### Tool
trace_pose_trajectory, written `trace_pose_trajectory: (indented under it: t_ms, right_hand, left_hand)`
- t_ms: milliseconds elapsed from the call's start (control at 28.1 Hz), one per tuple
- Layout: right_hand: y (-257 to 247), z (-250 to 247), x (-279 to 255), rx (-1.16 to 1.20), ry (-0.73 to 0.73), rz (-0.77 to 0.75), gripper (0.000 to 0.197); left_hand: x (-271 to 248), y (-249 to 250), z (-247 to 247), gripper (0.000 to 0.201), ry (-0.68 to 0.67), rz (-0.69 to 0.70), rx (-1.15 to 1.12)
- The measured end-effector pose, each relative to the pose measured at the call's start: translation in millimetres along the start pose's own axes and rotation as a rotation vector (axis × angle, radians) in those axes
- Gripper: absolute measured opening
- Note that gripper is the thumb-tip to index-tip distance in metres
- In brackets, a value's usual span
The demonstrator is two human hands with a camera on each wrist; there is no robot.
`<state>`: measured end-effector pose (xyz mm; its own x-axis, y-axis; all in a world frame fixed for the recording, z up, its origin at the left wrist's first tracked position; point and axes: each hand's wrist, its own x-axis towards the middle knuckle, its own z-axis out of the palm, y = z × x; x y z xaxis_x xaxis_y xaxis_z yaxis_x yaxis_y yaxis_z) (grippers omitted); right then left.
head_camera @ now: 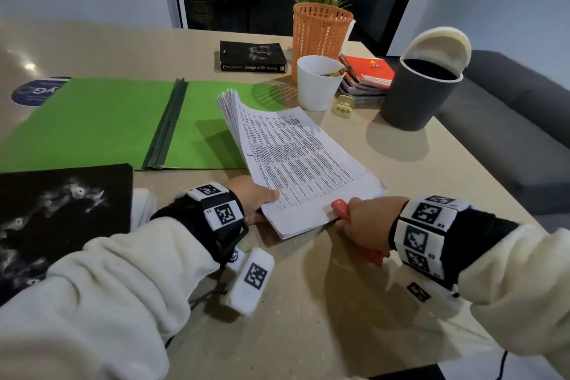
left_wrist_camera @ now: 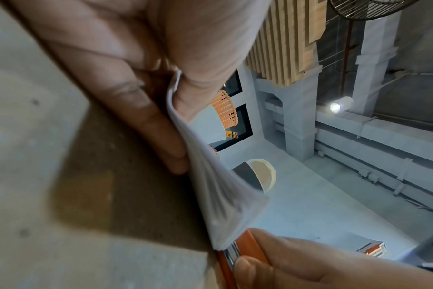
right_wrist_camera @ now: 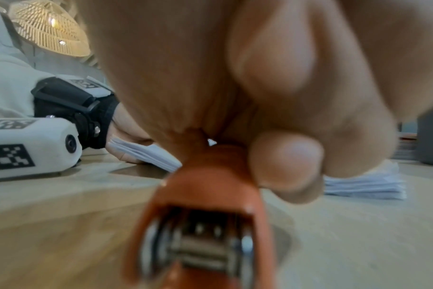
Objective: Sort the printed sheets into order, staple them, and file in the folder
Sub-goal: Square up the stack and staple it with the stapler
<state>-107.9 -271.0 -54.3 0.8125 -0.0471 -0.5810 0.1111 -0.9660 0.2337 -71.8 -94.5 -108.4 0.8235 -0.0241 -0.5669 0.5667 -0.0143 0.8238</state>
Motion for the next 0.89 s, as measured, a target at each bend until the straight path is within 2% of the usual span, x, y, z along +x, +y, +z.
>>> trace_pose_trajectory:
  t_ms: [249, 428, 570, 677, 784, 819, 891]
  right_hand:
    - [0, 0, 7, -0.026, -0.033, 0.026, 0.046]
    - [-2, -2, 6, -0.026, -0.044, 0.032, 0.049]
    - [-3, -5, -1, -0.085, -0.051, 0.001, 0.045]
    - [-2, -3, -1, -0.075, -0.040, 0.003, 0.047]
    - [-1, -2, -1, -0.044, -0.023, 0.000, 0.049]
    - [0, -2, -1, -0.039, -0.015, -0.008, 0.049]
    - [1, -1, -1, -0.019, -0.004, -0.015, 0.051]
  left_hand:
    - [3, -3, -1, 0.022, -0.001, 0.018, 0.028]
    - [6, -6, -2, 0.027, -0.033, 0.030, 0.016]
    - [-3, 0, -11, 0.023, -0.050, 0.009, 0.042]
    - [-9, 11, -27, 0.029, 0.059, 0.037, 0.226]
    - [-18, 27, -34, 0.047, 0.275, 0.238, 0.519]
    - [-25, 33, -28, 0.042, 0.270, 0.322, 0.669]
    - [-33, 43, -8, 0.023, 0.131, 0.459, 0.921]
